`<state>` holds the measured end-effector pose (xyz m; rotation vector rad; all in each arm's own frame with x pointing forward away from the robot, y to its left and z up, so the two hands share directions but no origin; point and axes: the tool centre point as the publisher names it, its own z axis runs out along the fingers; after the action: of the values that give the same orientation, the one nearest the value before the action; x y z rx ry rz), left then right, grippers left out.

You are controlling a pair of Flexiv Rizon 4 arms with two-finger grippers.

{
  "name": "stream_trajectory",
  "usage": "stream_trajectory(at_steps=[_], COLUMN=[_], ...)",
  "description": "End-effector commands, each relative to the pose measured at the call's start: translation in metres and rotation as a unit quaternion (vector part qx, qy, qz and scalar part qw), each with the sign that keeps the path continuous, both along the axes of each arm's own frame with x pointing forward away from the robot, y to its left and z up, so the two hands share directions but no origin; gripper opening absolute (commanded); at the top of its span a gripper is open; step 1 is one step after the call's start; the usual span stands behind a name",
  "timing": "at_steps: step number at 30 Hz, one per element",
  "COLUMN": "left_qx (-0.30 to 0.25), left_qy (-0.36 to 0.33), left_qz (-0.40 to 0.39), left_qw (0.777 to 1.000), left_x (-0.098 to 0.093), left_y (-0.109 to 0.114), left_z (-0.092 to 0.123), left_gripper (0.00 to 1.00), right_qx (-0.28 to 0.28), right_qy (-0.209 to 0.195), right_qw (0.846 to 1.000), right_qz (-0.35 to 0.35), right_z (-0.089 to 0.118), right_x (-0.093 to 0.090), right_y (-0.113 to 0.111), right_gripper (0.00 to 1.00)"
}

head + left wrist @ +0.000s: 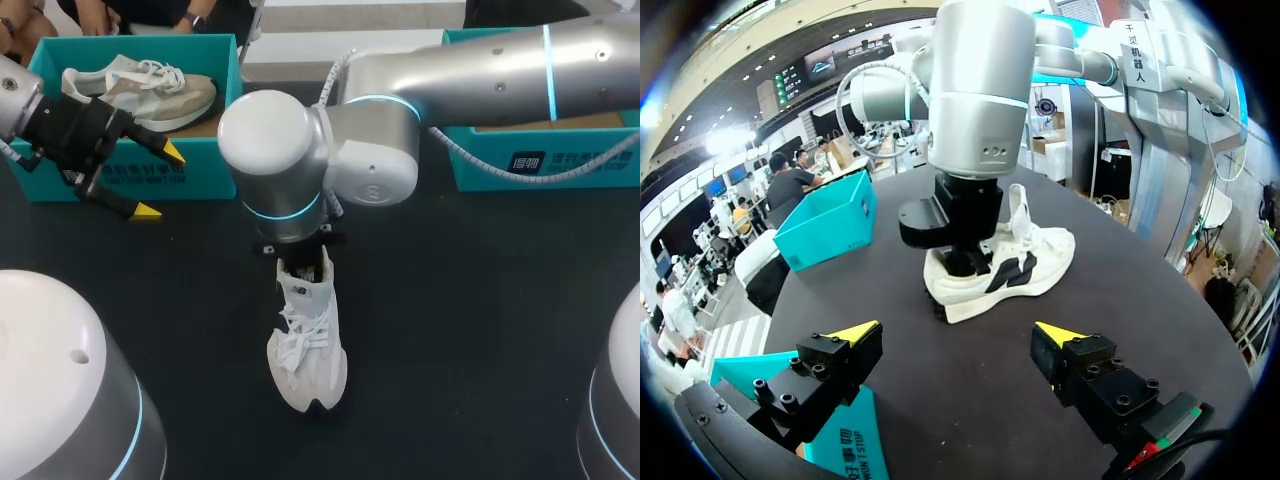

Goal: Take the shoe out of the shoebox, open the shoe tongue, remove and reinsert the insole, then place the shoe into the shoebox

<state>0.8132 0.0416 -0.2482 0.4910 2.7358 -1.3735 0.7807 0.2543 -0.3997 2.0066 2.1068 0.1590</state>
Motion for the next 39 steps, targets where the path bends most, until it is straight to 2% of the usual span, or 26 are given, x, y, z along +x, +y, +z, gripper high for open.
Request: stream_trajectory(at_steps=[1, 7, 12, 17, 21, 31, 37, 39], left_qx=[0.002, 0.002, 0.002, 0.002, 0.002, 0.002, 0.002, 0.002], left_qy=[0.000, 0.000, 0.000, 0.000, 0.000, 0.000, 0.000, 0.000], left_qz=[0.000, 0.000, 0.000, 0.000, 0.000, 0.000, 0.000, 0.000], left_qw=[1.000, 1.000, 1.000, 1.000, 1.000, 1.000, 1.000, 1.000], left_x=[0.000, 0.000, 0.000, 0.000, 0.000, 0.000, 0.000, 0.000], left_y=[0.000, 0.000, 0.000, 0.000, 0.000, 0.000, 0.000, 0.000], left_z=[0.000, 0.000, 0.000, 0.000, 0.000, 0.000, 0.000, 0.000], left_gripper=[1.00, 1.00, 1.00, 1.00, 1.00, 1.00, 1.00, 1.00], right_qx=[0.007, -0.004, -0.014, -0.011, 0.001, 0.015, -0.001, -0.010], right_qy=[0.008, -0.002, -0.034, -0.064, -0.068, -0.041, -0.007, 0.022], right_qw=[1.000, 1.000, 0.999, 0.998, 0.998, 0.999, 1.000, 1.000], right_qz=[0.005, -0.002, -0.007, 0.000, 0.000, -0.001, -0.005, 0.001], right_z=[-0.007, 0.013, 0.019, 0.015, 0.006, -0.005, 0.015, 0.022], right_x=[-0.003, -0.008, -0.002, 0.011, 0.017, 0.007, -0.006, -0.013], right_y=[0.001, -0.003, -0.006, -0.002, 0.000, 0.006, -0.005, -0.008], right_gripper=[0.00, 0.00, 0.00, 0.00, 0.00, 0.00, 0.00, 0.00])
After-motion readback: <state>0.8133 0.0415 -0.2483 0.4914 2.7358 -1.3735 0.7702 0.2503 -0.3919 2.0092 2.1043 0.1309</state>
